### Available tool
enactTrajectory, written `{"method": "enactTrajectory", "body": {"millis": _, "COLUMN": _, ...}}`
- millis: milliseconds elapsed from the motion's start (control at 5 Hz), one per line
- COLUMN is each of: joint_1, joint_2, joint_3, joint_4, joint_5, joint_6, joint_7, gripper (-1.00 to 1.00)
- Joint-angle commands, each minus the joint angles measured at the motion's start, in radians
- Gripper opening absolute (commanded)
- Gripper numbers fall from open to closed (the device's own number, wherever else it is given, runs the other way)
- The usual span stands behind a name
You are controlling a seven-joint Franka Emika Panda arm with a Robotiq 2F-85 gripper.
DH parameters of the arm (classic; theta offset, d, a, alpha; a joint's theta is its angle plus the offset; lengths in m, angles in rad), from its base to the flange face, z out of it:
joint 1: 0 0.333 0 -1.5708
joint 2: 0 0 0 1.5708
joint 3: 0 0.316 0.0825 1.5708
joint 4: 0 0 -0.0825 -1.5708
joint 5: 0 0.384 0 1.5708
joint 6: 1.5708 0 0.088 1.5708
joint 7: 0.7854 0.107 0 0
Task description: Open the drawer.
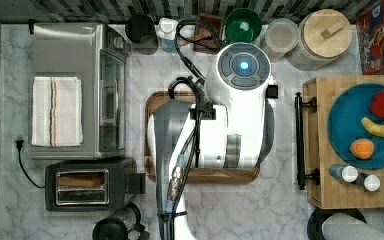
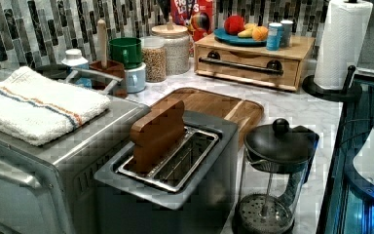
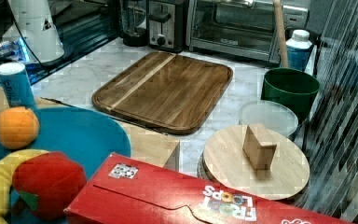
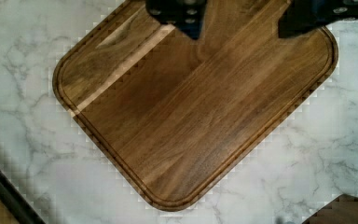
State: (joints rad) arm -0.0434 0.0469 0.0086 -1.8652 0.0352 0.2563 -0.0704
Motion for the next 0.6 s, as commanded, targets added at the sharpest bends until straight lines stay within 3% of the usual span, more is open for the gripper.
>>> {"method": "enactTrajectory", "body": {"millis": 200, "joint_1": -0.005, "joint_2": 0.001, "joint_3": 0.005, "joint_4": -0.001, "joint_5": 0.002, "joint_6": 0.001, "joint_7": -0.002, "gripper": 1.0}}
{"method": "enactTrajectory", "body": {"millis": 600, "joint_1": -0.011, "joint_2": 0.001, "joint_3": 0.011, "joint_4": -0.001, "joint_5": 0.002, "joint_6": 0.001, "joint_7": -0.002, "gripper": 1.0}}
